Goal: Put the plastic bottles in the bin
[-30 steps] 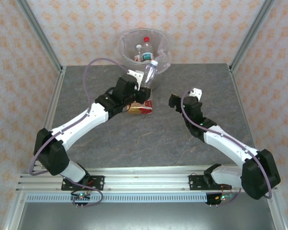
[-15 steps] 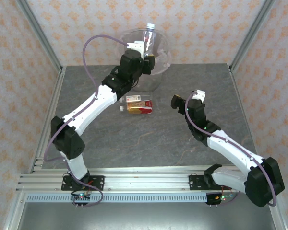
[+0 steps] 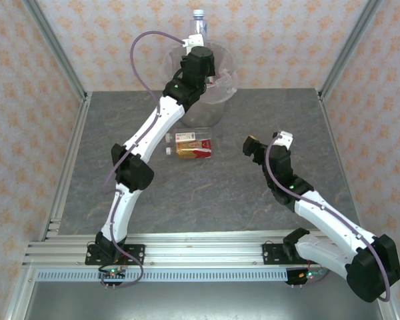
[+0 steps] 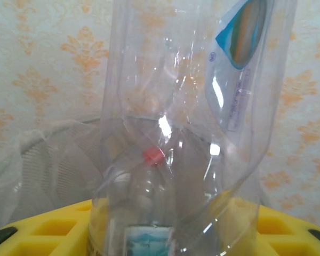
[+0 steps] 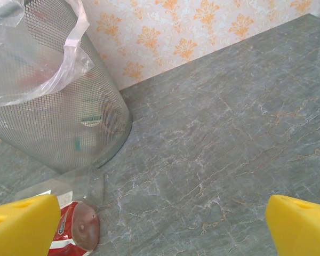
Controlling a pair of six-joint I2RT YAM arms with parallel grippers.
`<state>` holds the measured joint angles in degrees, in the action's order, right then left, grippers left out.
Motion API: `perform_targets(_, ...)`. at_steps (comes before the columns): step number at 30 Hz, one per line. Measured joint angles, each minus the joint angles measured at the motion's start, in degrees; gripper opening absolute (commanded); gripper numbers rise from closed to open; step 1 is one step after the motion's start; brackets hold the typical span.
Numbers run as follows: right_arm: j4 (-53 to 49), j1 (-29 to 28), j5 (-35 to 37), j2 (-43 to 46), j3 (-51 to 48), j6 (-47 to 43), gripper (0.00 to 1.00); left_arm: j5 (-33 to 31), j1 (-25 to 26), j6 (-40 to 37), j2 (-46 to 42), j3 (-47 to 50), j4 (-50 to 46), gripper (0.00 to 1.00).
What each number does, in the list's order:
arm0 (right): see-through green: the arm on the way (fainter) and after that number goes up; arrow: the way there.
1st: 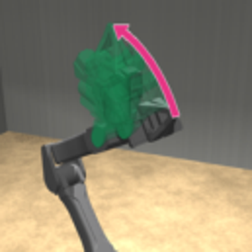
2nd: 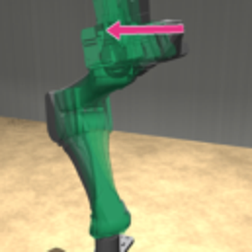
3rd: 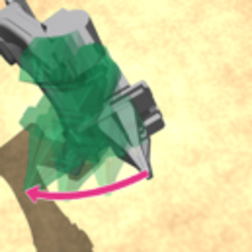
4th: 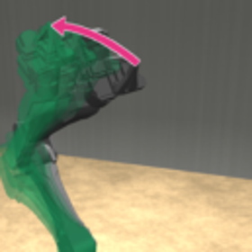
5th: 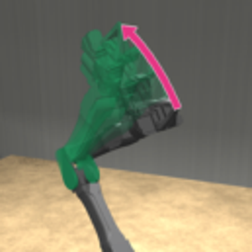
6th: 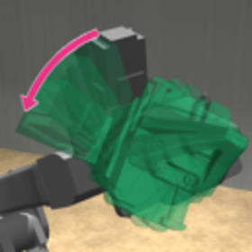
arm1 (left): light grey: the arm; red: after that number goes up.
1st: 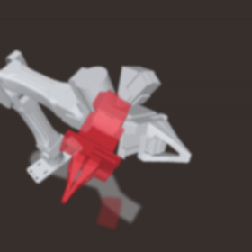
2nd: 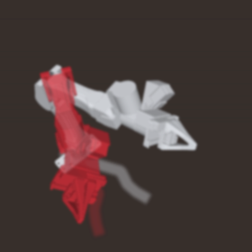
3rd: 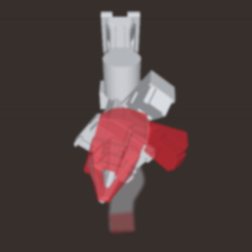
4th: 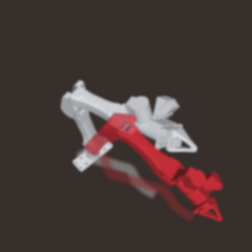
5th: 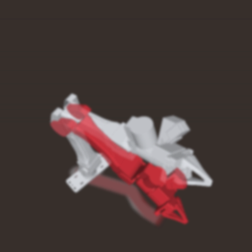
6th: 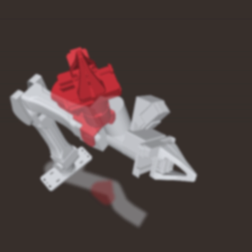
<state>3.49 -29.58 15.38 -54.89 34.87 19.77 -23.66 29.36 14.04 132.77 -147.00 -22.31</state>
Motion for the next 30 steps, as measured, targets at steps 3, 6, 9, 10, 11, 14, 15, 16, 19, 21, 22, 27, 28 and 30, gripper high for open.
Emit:
perform_targets(3, -0.5, 0.0, 0.31, 0.83, -0.13, 0.2, 0.99, -2.27, -1.03, -1.42, 1.7, -1.73, -1.9, 0.58)
perform_targets(6, -0.96, 0.0, 0.57, 1.99, -0.68, 0.2, 0.99, -2.54, -2.23, -3.13, 2.21, -1.79, -3.78, 0.67)
perform_targets(9, -1.38, 0.0, 0.92, 2.69, -1.18, 0.33, 0.99, -2.34, -3.63, -4.61, 2.21, -2.19, -4.83, 0.8)
perform_targets(10, -1.44, 0.0, 0.98, 2.8, -1.31, 0.44, 0.99, -2.25, -4.02, -5.22, 2.21, -2.56, -5.14, 0.85)
perform_targets(11, -1.51, 0.0, 0.98, 2.89, -1.46, 0.63, 0.99, -1.99, -4.37, -5.75, 2.21, -3.1, -5.53, 0.88)
perform_targets(14, -1.66, 0.0, 1.18, 2.99, -1.84, 1.09, 0.99, -0.52, -4.9, -6.84, 2.19, -4.79, -6.95, 0.92)
perform_targets(15, -1.66, 0.0, 1.16, 2.99, -1.95, 1.27, 0.99, -0.22, -4.87, -6.84, 2.12, -5.11, -7.43, 0.93)
perform_targets(16, -1.68, 0.0, 1.16, 2.99, -2.12, 1.49, 0.99, 0.33, -4.85, -6.78, 1.92, -5.25, -8.2, 0.94)
perform_targets(19, -1.68, 0.0, 1.16, 2.99, -2.64, 1.95, 0.99, 1.86, -4.7, -6.34, 0.87, -5.22, -11.32, 0.99)
perform_targets(21, -1.68, 0.0, 1.11, 2.99, -2.86, 2.16, 0.99, 3.19, -4.61, -5.68, -0.17, -5.03, -13.33, 1.0)
perform_targets(22, -1.68, 0.0, 0.98, 2.99, -2.91, 2.14, 0.99, 4.11, -4.61, -5.29, -1.16, -4.35, -14.1, 1.0)
perform_targets(27, -0.87, 0.02, -1.03, 2.89, -3.17, 2.08, 0.99, 9.97, -4.61, -3.37, -11.89, 9.51, -13.29, 1.0)
perform_targets(28, -0.52, 0.0, -1.9, 2.8, -3.37, 1.84, 0.99, 11.41, -4.61, -2.95, -14.82, 13.75, -12.09, 1.0)
perform_targets(30, 0.35, 0.02, -4.04, 2.29, -3.82, 0.61, 0.99, 13.62, -4.61, -1.92, -19.93, 20.96, -9.73, 1.0)
